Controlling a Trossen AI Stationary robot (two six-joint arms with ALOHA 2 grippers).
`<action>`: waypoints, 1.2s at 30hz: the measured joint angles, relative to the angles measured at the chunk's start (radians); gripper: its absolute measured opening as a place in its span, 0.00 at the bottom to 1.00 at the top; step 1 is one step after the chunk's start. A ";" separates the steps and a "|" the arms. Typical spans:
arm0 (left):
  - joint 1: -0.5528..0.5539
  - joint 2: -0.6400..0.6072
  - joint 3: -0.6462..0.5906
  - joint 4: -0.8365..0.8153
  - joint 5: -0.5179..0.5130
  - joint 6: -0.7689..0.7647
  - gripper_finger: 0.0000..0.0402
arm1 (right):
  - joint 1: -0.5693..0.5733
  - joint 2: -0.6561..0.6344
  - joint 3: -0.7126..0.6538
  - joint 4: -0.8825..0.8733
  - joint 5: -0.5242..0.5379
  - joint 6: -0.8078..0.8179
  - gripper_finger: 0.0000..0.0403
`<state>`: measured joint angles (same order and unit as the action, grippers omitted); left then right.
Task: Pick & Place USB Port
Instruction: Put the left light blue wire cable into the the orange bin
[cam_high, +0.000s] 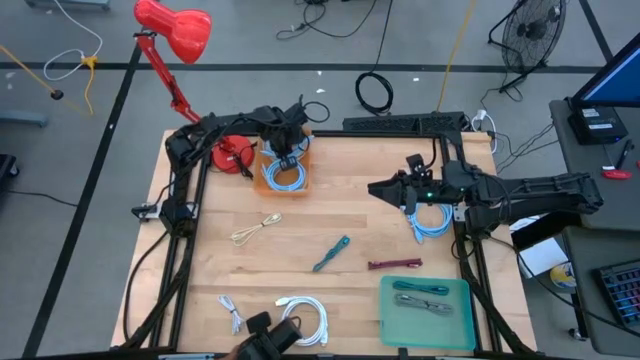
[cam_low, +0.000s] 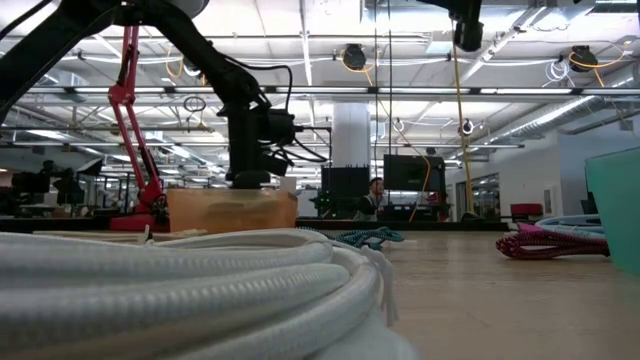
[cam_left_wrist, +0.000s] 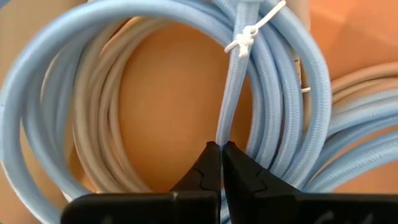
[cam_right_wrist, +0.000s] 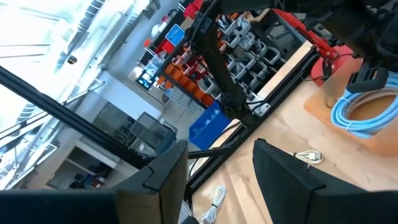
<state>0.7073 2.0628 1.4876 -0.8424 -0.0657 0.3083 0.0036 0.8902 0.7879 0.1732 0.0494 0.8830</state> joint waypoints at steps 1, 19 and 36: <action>0.002 0.000 0.000 -0.005 0.010 -0.005 0.01 | 0.000 0.000 0.000 0.005 0.000 -0.003 0.42; -0.015 0.009 0.115 -0.095 -0.039 -0.058 0.41 | 0.000 0.000 0.000 0.018 -0.026 -0.005 0.42; -0.044 -0.045 0.239 -0.192 -0.089 -0.044 0.42 | 0.000 0.000 0.000 0.027 -0.055 -0.012 0.42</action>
<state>0.6632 2.0175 1.7269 -1.0346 -0.1544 0.2646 0.0040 0.8902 0.7879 0.2002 -0.0051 0.8707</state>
